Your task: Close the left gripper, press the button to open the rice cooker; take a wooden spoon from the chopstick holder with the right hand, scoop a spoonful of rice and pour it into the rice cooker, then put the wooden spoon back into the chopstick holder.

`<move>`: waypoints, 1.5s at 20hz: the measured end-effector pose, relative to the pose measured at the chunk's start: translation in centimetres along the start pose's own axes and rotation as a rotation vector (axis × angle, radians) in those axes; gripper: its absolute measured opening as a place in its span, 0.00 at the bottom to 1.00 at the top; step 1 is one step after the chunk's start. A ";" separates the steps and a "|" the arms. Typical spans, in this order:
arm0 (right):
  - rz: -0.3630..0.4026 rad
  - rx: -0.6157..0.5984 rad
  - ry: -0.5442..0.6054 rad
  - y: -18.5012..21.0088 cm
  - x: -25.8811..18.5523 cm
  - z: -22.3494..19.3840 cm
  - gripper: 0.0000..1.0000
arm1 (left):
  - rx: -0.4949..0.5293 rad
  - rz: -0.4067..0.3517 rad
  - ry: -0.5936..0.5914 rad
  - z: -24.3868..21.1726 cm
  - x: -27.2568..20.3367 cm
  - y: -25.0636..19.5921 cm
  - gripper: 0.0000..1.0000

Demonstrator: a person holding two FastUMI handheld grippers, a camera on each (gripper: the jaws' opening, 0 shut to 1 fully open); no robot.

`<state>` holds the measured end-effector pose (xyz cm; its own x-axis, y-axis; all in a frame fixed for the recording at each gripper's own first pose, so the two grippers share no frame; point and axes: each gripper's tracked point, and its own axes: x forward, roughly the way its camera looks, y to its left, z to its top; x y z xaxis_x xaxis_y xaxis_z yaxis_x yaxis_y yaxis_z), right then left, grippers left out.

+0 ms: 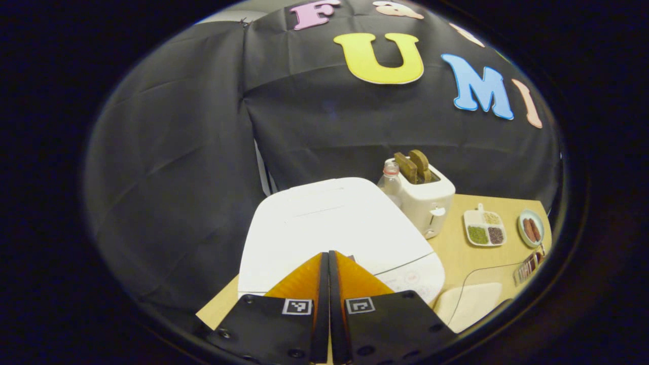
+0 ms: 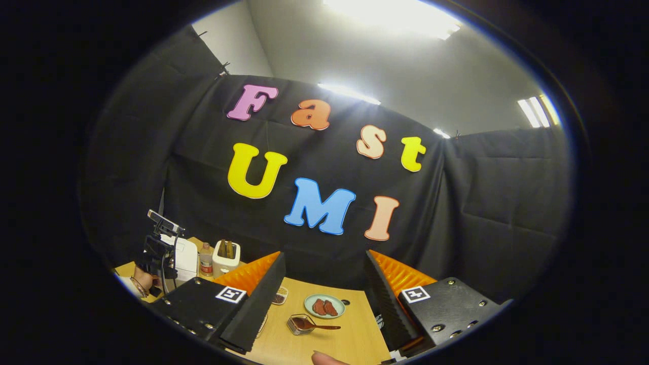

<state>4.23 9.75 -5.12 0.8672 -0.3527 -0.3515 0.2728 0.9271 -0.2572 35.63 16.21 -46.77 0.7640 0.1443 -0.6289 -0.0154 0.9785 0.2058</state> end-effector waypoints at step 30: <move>0.042 0.229 0.137 -0.8 0.1 -7.9 0.94 | -0.145 -0.056 -0.304 5.3 -17.0 5.7 0.18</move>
<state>0.84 7.93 -12.05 0.8198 -0.3126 -0.4798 0.3383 0.9404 -0.0347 25.97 18.60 -30.94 0.9231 0.0606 -0.3798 -0.0430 0.9976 0.0548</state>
